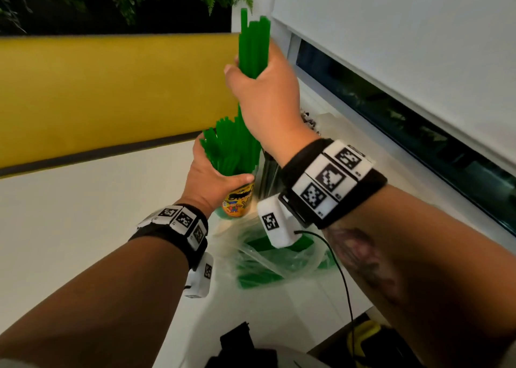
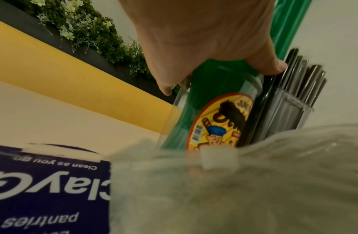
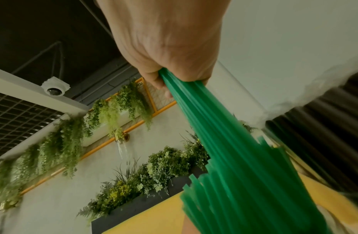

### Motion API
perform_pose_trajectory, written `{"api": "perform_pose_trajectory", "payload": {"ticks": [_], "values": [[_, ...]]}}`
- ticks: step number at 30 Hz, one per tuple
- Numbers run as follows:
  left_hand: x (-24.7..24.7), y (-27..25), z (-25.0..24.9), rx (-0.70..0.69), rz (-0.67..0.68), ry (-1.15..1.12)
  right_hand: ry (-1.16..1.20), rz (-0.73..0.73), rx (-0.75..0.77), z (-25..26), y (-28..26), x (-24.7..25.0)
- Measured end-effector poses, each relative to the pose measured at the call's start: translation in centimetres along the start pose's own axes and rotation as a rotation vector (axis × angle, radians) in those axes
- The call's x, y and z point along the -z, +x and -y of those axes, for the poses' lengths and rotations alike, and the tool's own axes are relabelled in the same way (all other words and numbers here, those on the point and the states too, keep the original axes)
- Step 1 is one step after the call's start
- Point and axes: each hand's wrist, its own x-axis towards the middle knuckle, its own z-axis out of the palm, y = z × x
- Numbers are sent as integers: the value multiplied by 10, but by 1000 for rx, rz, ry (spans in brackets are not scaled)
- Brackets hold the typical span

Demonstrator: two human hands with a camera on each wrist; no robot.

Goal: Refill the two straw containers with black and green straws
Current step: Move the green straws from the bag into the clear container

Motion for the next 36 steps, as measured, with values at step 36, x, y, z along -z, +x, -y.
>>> {"api": "perform_pose_trajectory", "payload": {"ticks": [36], "values": [[16, -52, 28, 520, 672, 730, -917, 1104, 141, -119, -116, 64]]}}
